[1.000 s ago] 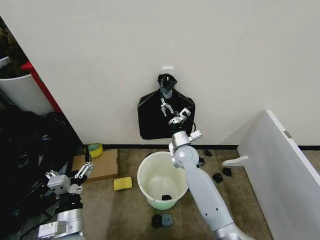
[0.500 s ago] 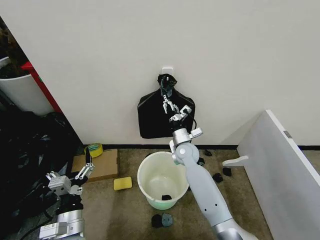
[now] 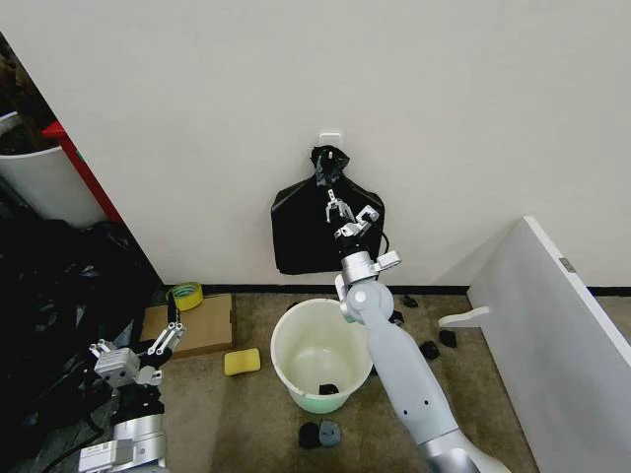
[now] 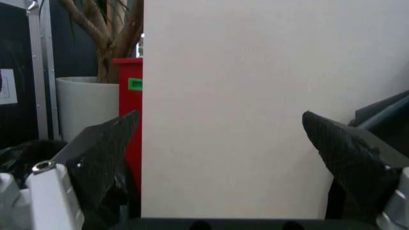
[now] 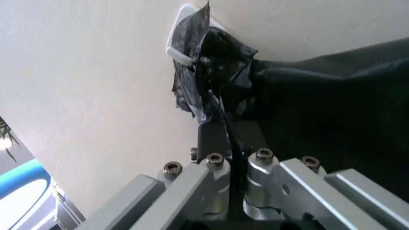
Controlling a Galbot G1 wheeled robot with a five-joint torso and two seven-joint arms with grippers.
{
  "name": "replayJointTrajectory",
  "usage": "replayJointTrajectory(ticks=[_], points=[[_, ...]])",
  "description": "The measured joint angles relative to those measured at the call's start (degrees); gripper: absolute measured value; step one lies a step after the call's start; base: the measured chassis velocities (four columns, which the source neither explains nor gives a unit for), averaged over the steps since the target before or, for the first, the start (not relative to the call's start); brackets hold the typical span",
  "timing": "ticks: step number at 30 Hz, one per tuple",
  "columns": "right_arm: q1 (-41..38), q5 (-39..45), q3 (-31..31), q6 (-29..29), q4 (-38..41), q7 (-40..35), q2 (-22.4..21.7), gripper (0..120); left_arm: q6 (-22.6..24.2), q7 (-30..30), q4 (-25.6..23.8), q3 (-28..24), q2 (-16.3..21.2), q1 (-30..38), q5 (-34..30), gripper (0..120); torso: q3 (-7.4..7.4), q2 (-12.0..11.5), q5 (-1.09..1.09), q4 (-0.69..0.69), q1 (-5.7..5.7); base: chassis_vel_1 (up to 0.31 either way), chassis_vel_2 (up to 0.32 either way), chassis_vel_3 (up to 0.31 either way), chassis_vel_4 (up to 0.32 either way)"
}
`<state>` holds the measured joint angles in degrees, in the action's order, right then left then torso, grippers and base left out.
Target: Place the garbage bag over the trash bin.
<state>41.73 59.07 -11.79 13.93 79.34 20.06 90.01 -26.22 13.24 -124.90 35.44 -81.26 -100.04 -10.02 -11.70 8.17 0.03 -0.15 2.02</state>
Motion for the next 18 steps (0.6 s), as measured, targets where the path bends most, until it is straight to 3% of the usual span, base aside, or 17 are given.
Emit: replayJointTrajectory(ticks=[18], points=[[13.83,-4.01,4.87,2.28,9.60,5.04,-8.54,0,-0.19,1.25,-0.40,0.11,-0.01,0.47,-0.14,100,0.01,0.00,0.00,0.00,-0.01,0.000,0.000,0.000,0.000]])
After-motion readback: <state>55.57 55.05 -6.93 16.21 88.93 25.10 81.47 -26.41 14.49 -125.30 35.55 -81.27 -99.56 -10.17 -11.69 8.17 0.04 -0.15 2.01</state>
